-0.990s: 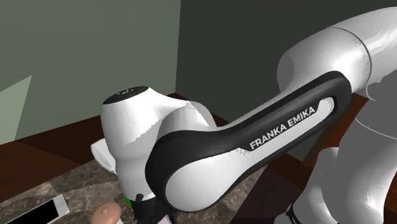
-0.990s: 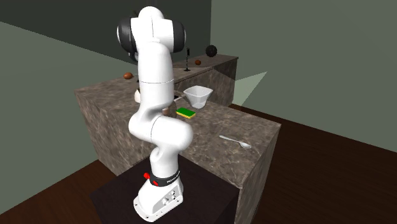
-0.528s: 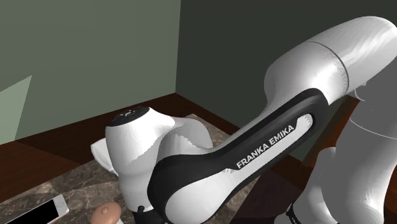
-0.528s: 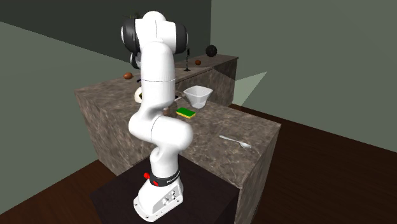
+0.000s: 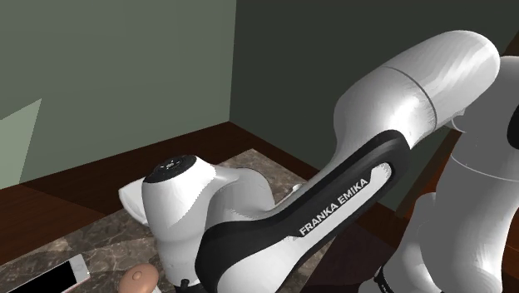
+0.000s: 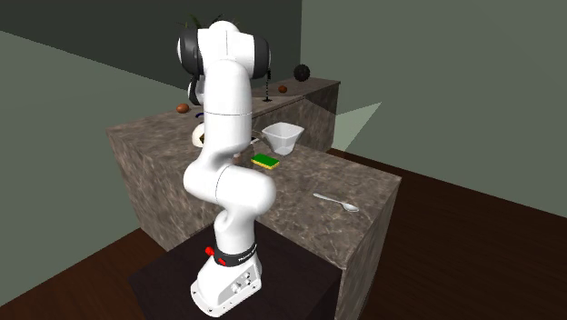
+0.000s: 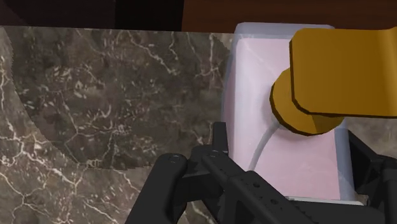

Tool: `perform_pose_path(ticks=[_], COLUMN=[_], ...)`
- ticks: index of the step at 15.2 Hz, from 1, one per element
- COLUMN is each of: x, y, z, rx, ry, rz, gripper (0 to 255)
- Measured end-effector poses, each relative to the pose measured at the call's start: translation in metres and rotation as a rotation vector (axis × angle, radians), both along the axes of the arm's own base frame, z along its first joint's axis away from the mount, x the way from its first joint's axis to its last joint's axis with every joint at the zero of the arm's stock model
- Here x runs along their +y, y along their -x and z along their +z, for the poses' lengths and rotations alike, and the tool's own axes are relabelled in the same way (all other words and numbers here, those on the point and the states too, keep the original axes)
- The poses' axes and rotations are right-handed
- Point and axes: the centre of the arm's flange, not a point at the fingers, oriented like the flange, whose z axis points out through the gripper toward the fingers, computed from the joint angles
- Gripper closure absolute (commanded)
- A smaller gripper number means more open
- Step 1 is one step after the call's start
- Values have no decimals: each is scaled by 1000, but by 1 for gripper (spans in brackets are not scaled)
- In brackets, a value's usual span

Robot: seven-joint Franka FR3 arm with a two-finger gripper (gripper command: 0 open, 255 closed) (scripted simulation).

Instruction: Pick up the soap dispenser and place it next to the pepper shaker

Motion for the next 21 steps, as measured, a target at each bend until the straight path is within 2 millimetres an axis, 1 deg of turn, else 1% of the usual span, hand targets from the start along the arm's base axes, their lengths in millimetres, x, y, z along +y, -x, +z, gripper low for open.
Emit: perform_pose_path(ticks=[3, 4, 10, 12, 15, 17, 21], x=[0, 0, 0, 1, 2, 2, 2], y=[0, -1, 1, -1, -10, -10, -11], z=[0, 0, -3, 13, 39, 44, 45], rx=[0, 0, 5, 5, 5, 6, 6], ry=[1, 1, 3, 2, 2, 3, 3], rz=[0, 0, 3, 3, 3, 3, 3], gripper=[255, 0, 0, 0, 0, 0, 0])
